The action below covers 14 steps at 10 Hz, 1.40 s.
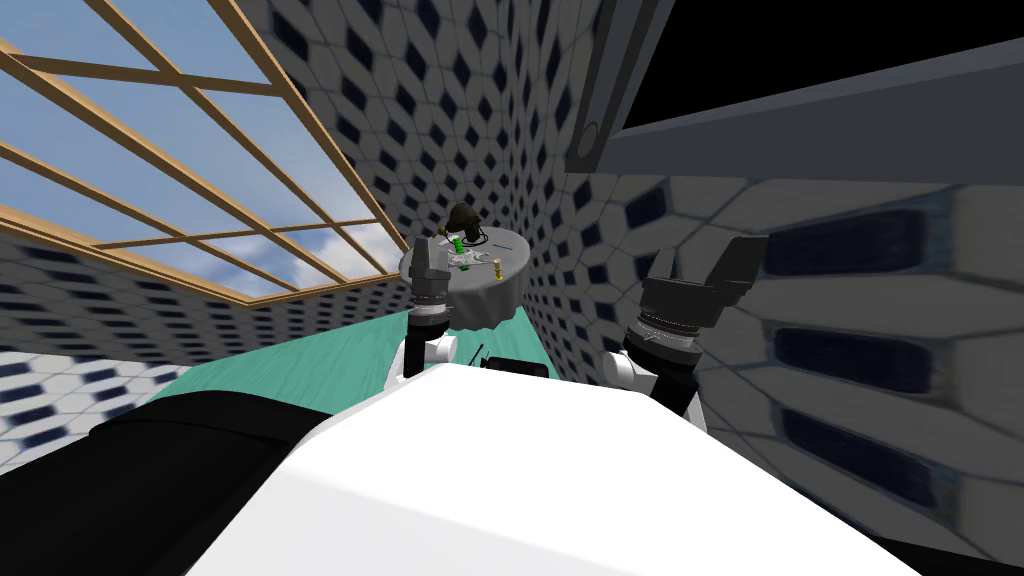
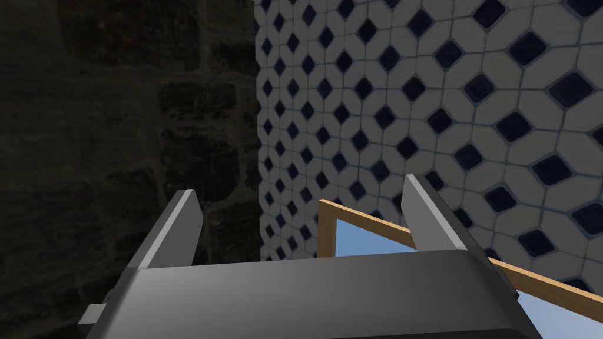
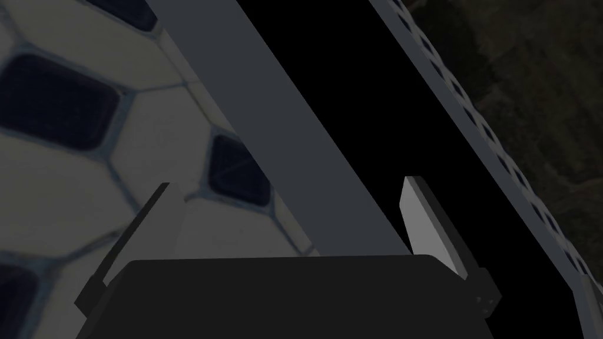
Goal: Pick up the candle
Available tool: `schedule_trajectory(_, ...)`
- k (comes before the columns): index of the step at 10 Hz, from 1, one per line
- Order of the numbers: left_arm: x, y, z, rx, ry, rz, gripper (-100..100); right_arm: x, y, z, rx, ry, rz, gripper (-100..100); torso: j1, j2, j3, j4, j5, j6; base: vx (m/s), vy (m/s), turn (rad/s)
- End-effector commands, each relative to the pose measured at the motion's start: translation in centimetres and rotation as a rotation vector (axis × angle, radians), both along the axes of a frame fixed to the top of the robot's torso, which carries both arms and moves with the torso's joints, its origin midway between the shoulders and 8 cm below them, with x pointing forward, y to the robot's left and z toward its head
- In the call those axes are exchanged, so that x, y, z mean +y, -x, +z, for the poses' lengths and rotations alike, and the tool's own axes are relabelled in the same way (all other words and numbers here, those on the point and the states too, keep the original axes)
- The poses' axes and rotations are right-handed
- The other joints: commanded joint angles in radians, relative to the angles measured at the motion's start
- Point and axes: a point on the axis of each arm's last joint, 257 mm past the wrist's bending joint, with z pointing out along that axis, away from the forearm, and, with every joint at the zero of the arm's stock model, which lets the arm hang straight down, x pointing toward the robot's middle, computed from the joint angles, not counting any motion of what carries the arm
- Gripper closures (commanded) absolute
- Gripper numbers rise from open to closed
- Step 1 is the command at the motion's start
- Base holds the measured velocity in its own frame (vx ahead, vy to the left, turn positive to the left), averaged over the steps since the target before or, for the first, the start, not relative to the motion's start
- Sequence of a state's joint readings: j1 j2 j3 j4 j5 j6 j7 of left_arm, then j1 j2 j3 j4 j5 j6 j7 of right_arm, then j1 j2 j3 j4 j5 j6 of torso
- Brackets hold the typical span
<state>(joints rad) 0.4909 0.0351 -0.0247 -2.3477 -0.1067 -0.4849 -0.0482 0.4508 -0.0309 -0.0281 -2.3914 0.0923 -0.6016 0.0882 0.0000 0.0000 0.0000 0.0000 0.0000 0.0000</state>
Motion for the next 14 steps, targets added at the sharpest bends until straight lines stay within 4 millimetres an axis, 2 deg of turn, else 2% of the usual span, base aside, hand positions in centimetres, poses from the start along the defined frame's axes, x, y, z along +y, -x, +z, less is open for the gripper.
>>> schedule_trajectory(1,-0.4,-0.5,-0.7,0.029,-0.03,-0.015,-100,0.0,0.0,0.0,0.0,0.0,0.0,0,0.0,0.0,0.0,0.0,0.0,0.0,0.001,0.011,0.007)
schedule_trajectory(4,-0.7,-1.5,-2.4,0.089,-0.07,-0.032,-100,0.0,0.0,0.0,0.0,0.0,0.0,0,0.002,0.0,0.0,0.0,0.0,0.0,-0.001,0.024,-0.001)
schedule_trajectory(5,-0.9,-2.4,-3.9,0.139,-0.096,-0.038,-100,0.0,0.0,0.0,0.0,0.0,0.0,0,0.003,0.0,0.0,0.0,0.001,0.0,0.004,0.044,-0.019)
schedule_trajectory(7,-0.9,-3.2,-5.5,0.193,-0.123,-0.042,-100,0.0,0.0,0.0,0.0,0.0,0.0,0,0.004,0.0,0.0,0.0,0.001,0.0,0.006,0.054,-0.024)
schedule_trajectory(8,-0.8,-4.0,-7.3,0.248,-0.151,-0.043,-100,0.0,0.0,0.0,0.0,0.0,0.0,0,0.004,-0.001,0.0,0.0,0.001,0.0,0.016,0.051,-0.046)
schedule_trajectory(11,-0.7,-5.0,-9.8,0.324,-0.194,-0.043,-100,0.0,0.0,0.0,0.0,0.0,0.0,0,0.003,-0.001,-0.001,0.0,0.001,0.0,0.01,0.039,-0.034)
schedule_trajectory(13,-0.5,-6.0,-12.4,0.405,-0.253,-0.041,-100,0.0,0.0,0.0,0.0,0.0,0.0,0,0.002,0.0,0.0,0.0,0.001,0.0,-0.003,0.027,-0.087)
schedule_trajectory(14,-0.4,-6.1,-13.0,0.42,-0.27,-0.04,-100,0.0,0.0,0.0,0.0,0.0,0.0,0,0.002,0.0,0.0,0.0,0.001,0.0,0.003,0.026,-0.072)
